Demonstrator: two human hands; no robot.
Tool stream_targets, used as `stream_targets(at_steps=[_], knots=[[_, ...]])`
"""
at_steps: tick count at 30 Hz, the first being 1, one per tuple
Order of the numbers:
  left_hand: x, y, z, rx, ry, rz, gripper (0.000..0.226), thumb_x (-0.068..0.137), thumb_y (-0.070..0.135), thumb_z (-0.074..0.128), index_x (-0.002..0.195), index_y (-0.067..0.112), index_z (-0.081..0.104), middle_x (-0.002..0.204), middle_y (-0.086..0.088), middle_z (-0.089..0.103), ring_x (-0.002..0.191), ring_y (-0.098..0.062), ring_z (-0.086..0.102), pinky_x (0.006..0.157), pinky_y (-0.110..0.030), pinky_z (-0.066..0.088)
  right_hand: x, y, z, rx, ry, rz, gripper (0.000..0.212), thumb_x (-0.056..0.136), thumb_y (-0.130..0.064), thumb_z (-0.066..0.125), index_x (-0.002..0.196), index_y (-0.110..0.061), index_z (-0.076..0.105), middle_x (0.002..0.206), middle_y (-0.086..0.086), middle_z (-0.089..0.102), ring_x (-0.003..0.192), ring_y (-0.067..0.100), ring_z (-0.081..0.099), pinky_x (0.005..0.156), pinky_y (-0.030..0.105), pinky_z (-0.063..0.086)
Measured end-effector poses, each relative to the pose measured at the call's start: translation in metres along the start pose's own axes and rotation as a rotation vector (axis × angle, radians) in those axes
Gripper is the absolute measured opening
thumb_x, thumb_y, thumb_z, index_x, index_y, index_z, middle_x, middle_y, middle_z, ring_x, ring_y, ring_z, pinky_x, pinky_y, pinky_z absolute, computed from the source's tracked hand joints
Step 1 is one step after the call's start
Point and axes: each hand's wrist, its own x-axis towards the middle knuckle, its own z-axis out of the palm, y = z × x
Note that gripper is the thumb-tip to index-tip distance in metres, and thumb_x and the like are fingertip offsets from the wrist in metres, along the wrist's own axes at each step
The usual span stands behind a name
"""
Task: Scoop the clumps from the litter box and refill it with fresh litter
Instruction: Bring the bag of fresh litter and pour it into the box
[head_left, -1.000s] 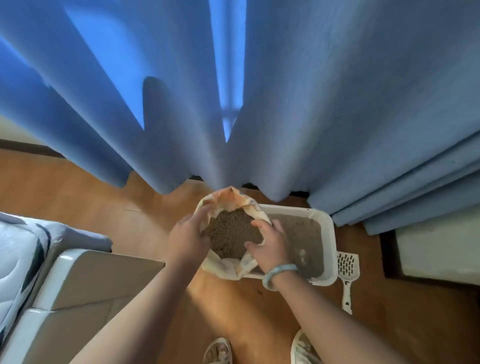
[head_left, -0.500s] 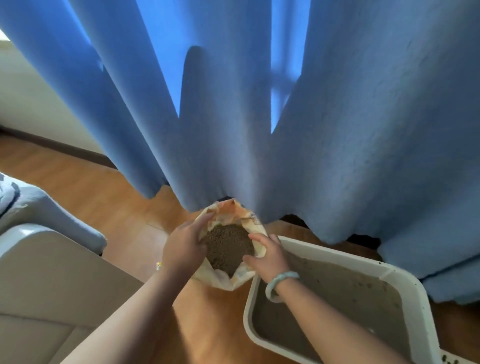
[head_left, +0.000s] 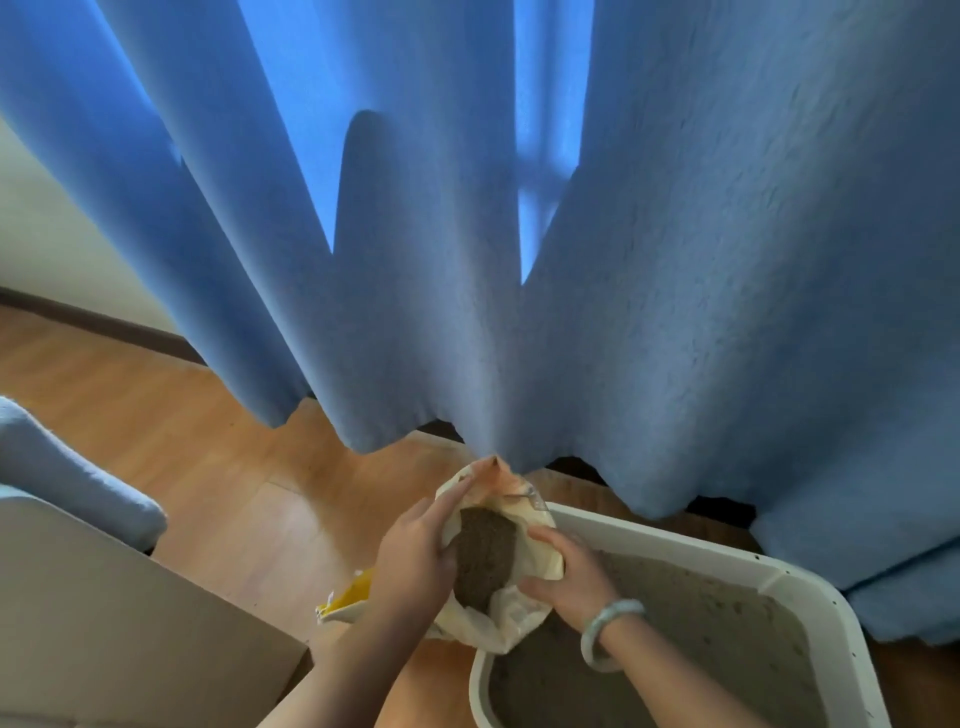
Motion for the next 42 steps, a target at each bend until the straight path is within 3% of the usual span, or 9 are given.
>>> stream_targets(at_steps=[3,8,14,22,27,31,35,38,42], knots=[[0.001,-0.007,0.003,-0.037,0.002,-0.004,0.076,0.08,0.002,0.062,0.132,0.05,0.033,0.115,0.007,0.061,0.105,-0.014,0.056,0.078,-0.018,0.036,-0.002,-0.003,0.0,-0.076,0.013,-0.007,0.062,0.077,-0.03,0.073,0.132,-0.036,0.044,0.13,-0.012,0.037,0.124,0.011,0.038,0.099,0.028,0.039],[-0.004,-0.006,0.009,-0.121,-0.044,-0.035,0.072,0.081,0.009,0.064,0.137,0.043,0.035,0.115,0.017,0.059,0.104,-0.01,0.059,0.077,-0.015,0.038,-0.017,-0.024,0.001,-0.08,0.038,-0.268,0.053,0.077,-0.031,0.073,0.113,-0.056,0.042,0.122,-0.024,0.041,0.113,-0.005,0.043,0.098,0.02,0.039],[0.001,-0.006,0.019,-0.346,-0.117,-0.098,0.077,0.078,0.016,0.072,0.134,0.042,0.026,0.098,0.022,0.059,0.087,0.001,0.06,0.071,-0.014,0.047,-0.016,-0.029,0.016,0.092,-0.185,-0.243,0.081,0.077,-0.02,0.074,0.13,-0.058,0.025,0.125,-0.021,0.046,0.112,-0.001,0.053,0.094,0.023,0.048],[-0.003,-0.008,0.029,-0.522,-0.282,-0.145,0.078,0.074,0.02,0.072,0.126,0.048,0.021,0.098,0.018,0.06,0.085,0.001,0.061,0.065,-0.017,0.051,-0.002,-0.017,0.04,0.047,-0.082,-0.23,0.086,0.069,-0.029,0.075,0.127,-0.065,0.022,0.135,-0.022,0.034,0.118,-0.006,0.042,0.092,0.019,0.045],[-0.001,-0.014,0.027,-0.54,-0.373,-0.148,0.061,0.084,0.025,0.041,0.139,0.04,0.019,0.116,0.003,0.059,0.103,-0.013,0.057,0.093,-0.039,0.048,0.009,-0.016,0.044,-0.061,-0.031,-0.237,0.077,0.071,-0.028,0.073,0.124,-0.064,0.031,0.122,-0.024,0.047,0.115,0.001,0.05,0.091,0.027,0.049],[-0.001,-0.027,0.03,-0.447,-0.416,-0.109,0.059,0.091,0.012,0.042,0.142,0.035,0.023,0.12,0.01,0.061,0.114,-0.01,0.052,0.101,-0.035,0.041,-0.002,-0.012,0.031,0.016,-0.081,-0.17,0.067,0.073,-0.002,0.071,0.105,-0.055,0.047,0.108,-0.012,0.061,0.095,0.007,0.063,0.079,0.033,0.056],[-0.004,-0.056,0.032,-0.287,-0.213,-0.11,0.053,0.088,0.011,0.051,0.133,0.034,0.038,0.108,0.023,0.061,0.102,-0.003,0.055,0.092,-0.029,0.045,-0.001,-0.008,0.033,0.037,-0.06,-0.101,0.064,0.069,-0.001,0.073,0.099,-0.051,0.048,0.11,-0.007,0.058,0.095,0.013,0.064,0.077,0.039,0.058],[-0.017,-0.099,0.041,-0.046,-0.128,-0.207,0.046,0.083,0.028,0.051,0.129,0.033,0.047,0.124,0.012,0.056,0.114,-0.013,0.048,0.097,-0.036,0.04,0.0,-0.005,0.032,0.041,-0.032,-0.097,0.064,0.066,0.0,0.073,0.096,-0.05,0.048,0.108,-0.005,0.06,0.09,0.014,0.066,0.075,0.04,0.058],[-0.041,-0.133,0.045,0.0,-0.328,-0.319,0.066,0.071,0.055,0.041,0.135,0.042,0.039,0.142,0.012,0.041,0.134,-0.015,0.028,0.111,-0.037,0.021,-0.001,-0.005,0.035,0.036,-0.028,-0.083,0.064,0.066,0.0,0.074,0.098,-0.049,0.048,0.109,-0.005,0.06,0.089,0.013,0.067,0.073,0.037,0.059]])
